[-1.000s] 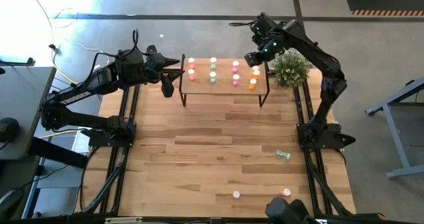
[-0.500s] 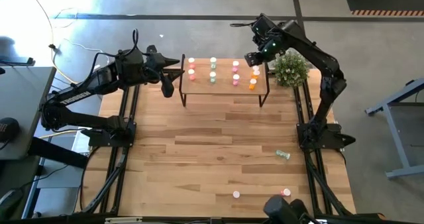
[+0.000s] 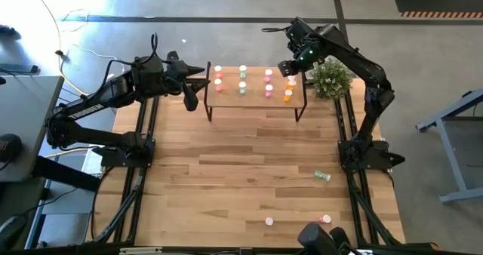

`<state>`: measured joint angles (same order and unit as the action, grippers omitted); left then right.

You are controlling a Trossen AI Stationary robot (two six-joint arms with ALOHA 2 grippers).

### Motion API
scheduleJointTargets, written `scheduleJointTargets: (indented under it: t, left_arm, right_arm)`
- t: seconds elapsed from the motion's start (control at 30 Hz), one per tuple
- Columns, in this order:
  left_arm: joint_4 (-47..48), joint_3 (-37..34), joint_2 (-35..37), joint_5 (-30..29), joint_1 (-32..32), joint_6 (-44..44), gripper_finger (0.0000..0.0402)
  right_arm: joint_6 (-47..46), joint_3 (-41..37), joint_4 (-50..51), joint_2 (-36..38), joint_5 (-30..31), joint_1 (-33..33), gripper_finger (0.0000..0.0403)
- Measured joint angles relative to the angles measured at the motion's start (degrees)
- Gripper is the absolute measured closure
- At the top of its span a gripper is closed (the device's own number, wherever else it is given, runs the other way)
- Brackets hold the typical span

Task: Pick and place medicine bottles onto shelf by color
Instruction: Adjust the yellow pill bottles on the shelf

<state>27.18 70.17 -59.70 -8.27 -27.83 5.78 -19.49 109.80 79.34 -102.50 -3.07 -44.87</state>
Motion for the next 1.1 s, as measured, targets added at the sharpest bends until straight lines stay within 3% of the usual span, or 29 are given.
scheduleJointTargets:
  t: [0.8,1.1]
  left_arm:
    - [-0.02,0.00,0.02,0.04,0.00,0.00,0.0197]
    - [-0.02,0.00,0.02,0.04,0.00,0.00,0.0197]
  right_arm:
    - [0.02,-0.07,2.56,-4.46,2.85,2.18,0.0245]
    - [0.13,-0.07,1.61,-4.44,3.28,2.18,0.0270]
